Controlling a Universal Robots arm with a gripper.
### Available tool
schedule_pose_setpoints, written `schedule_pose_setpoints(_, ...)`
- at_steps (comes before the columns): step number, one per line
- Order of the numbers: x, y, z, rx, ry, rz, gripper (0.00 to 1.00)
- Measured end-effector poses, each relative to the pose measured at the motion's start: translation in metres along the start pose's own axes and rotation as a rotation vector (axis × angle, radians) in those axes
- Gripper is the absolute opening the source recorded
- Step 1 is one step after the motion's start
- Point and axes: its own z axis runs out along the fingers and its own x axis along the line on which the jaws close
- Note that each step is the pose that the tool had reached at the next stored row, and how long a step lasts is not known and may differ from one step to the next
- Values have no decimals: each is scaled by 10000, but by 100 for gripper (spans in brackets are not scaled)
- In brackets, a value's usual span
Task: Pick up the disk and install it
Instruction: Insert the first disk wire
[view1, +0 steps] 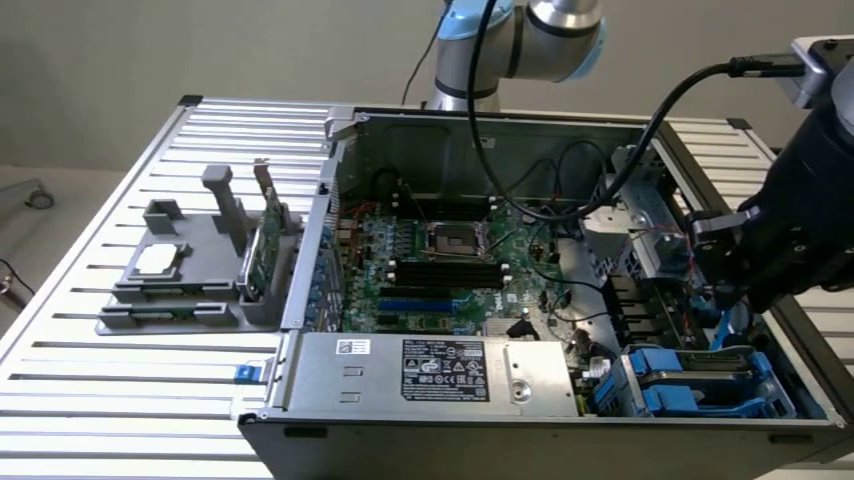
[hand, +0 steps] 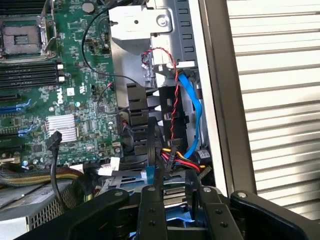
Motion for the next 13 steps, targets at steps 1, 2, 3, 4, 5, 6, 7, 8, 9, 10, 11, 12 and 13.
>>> schedule_pose_setpoints(1,2,-1,3,92,-56,7,31)
schedule_pose_setpoints(2,5,-2,6,190,-106,20,31)
schedule_pose_setpoints(3,8,-3,8,293,-152,34,31)
schedule_pose_setpoints(4,11,-3,11,399,-193,50,31)
schedule_pose_setpoints(5,14,-4,13,521,-230,70,31)
schedule_pose_setpoints(6,18,-5,16,620,-254,86,31)
schedule_pose_setpoints(7,19,-5,18,714,-271,91,31)
schedule_pose_setpoints(8,21,-5,18,799,-285,88,31)
schedule_pose_setpoints(9,23,-3,18,866,-295,83,31)
schedule_pose_setpoints(10,26,0,18,917,-303,80,31)
schedule_pose_setpoints(11,30,6,19,956,-310,77,31)
schedule_pose_setpoints(12,34,12,19,985,-314,75,31)
schedule_pose_setpoints(13,39,18,19,1010,-319,77,31)
